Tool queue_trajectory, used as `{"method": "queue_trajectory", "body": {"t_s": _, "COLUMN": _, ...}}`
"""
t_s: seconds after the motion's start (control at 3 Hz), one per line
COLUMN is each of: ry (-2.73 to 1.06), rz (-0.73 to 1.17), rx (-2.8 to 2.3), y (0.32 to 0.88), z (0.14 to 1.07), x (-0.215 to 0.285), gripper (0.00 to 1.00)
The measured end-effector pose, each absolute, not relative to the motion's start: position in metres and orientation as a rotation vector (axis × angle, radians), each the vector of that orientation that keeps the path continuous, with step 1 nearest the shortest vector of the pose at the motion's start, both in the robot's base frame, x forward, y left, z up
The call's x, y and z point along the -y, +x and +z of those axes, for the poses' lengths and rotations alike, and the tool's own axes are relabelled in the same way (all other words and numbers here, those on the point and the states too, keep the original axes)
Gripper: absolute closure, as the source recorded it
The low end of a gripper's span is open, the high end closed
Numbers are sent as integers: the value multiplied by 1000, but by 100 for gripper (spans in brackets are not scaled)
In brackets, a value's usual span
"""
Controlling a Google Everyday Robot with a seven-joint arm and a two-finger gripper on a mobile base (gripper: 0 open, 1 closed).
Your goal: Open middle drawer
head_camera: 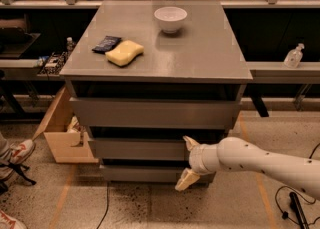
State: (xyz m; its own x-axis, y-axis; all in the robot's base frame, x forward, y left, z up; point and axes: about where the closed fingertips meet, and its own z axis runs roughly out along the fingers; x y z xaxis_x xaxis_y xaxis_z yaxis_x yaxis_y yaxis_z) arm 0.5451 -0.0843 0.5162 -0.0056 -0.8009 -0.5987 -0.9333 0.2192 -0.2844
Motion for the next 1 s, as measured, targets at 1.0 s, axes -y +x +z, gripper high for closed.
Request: {"method": "queue_trajectory", "body": {"t_s": 1.0, "ry": -1606, "rz": 188, "rx": -1859, "y": 611, "z": 471, "x": 83, "gripper": 0}}
